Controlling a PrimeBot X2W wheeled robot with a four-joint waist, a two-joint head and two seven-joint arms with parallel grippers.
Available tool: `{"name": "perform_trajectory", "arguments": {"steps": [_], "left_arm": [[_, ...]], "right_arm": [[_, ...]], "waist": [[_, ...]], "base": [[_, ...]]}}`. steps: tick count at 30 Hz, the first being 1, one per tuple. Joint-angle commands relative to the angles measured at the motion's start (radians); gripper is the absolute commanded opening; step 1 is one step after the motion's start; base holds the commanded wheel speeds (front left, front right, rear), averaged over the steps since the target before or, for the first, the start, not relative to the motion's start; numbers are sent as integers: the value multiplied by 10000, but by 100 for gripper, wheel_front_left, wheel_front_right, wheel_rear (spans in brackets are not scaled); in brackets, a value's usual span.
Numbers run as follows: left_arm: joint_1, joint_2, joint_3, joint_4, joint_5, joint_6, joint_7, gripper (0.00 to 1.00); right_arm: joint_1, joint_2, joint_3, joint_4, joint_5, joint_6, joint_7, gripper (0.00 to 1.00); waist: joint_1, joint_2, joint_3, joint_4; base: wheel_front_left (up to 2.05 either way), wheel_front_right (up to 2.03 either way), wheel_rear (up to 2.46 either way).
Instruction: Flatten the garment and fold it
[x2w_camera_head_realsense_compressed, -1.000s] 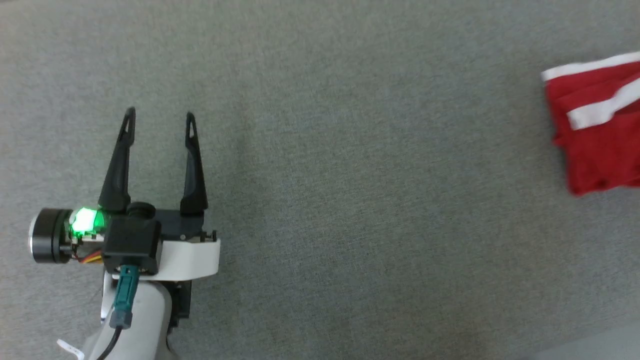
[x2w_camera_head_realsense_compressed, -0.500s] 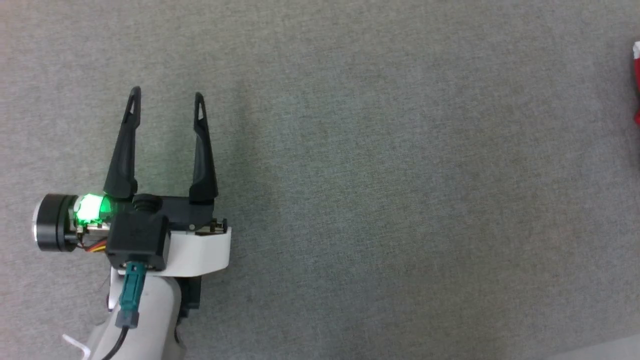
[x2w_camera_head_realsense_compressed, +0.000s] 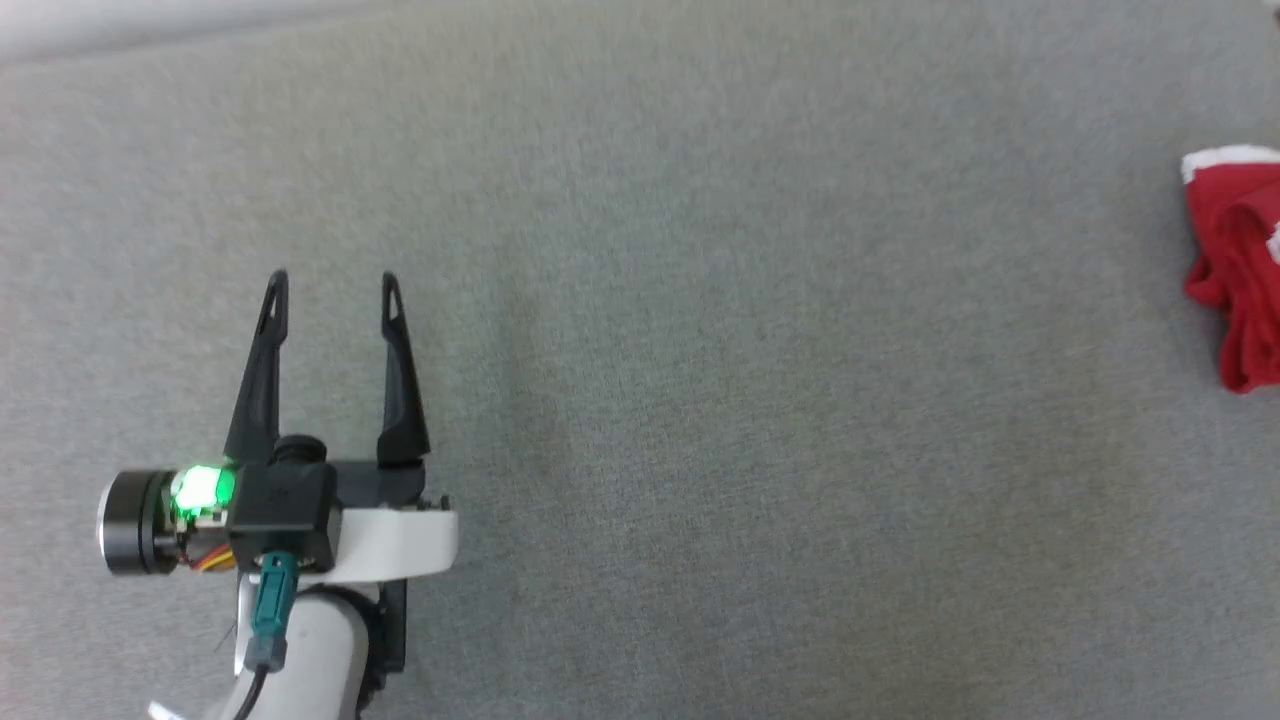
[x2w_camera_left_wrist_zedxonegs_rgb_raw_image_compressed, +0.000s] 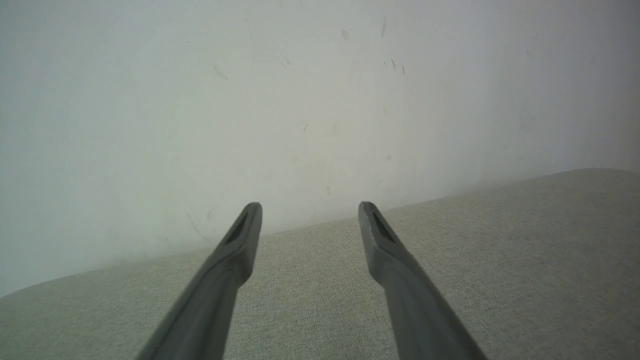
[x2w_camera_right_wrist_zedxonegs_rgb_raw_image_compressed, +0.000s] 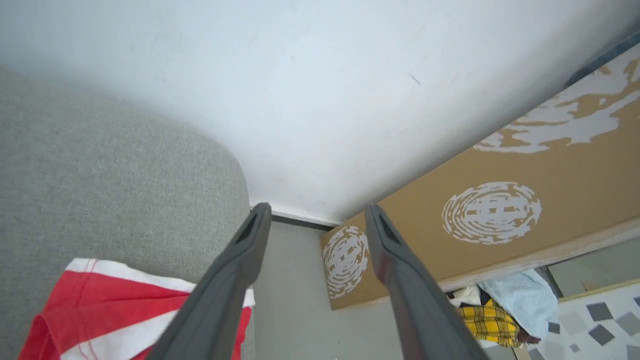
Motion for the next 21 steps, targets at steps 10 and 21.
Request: {"name": "perform_trajectory", "arguments": {"steps": [10,21], "left_arm": [[687,-113,426,257,-116,3,-47,100],[1211,-322,630,441,-142,-218,-47,100]], "right_arm": [[1049,2077,-1833,-2704,-1297,-21,-1943,100],[4128,4436,-2723,-6231,-819,-21,-1955,100]], "waist": [[3,1,-1716,575],[3,1,-2432,1246]], "base": [[0,0,0],[0,0,0]]}}
